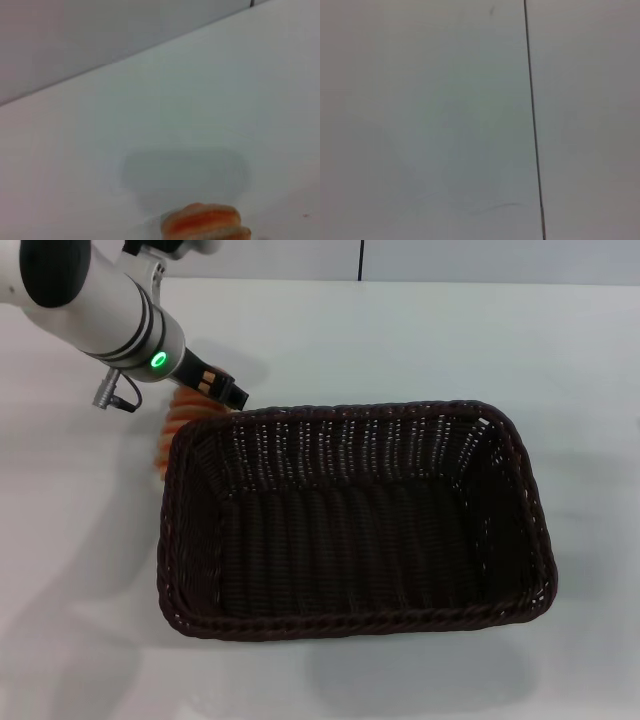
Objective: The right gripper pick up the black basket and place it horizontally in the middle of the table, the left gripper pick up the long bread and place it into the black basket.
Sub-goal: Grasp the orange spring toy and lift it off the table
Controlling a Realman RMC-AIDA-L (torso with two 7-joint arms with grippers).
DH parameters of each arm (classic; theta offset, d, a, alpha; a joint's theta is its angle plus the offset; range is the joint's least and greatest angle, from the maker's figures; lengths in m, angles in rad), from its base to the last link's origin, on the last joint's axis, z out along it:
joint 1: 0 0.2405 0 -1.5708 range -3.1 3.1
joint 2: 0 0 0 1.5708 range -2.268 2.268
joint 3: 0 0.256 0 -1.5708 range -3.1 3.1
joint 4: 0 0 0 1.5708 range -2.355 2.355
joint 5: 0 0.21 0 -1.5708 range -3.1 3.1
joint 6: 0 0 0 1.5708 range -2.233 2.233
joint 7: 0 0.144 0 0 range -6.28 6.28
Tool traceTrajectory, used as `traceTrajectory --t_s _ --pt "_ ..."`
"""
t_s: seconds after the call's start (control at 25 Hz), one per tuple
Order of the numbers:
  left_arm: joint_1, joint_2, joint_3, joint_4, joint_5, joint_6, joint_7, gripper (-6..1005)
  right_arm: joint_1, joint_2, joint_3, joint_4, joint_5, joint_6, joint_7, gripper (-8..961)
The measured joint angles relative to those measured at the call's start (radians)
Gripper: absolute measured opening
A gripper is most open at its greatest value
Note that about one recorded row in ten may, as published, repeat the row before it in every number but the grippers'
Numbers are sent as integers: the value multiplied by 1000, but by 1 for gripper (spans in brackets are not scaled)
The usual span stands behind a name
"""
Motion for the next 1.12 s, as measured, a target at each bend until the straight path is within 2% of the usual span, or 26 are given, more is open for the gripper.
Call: traceTrajectory --t_s 0.28,0.6,0.96,1.12 --pt "-25 0 -6 86 -3 51 0 747 5 -2 2 2 -1 -9 -5 822" --pt "-35 0 19 109 21 60 -2 727 5 -5 6 1 -1 -21 -8 822" --pt "-8 4 50 28 25 67 39 692 -7 -2 6 -4 -1 -20 -9 823" --pt "51 3 58 -133 24 58 151 670 -10 1 -1 -6 -1 -15 -9 823"
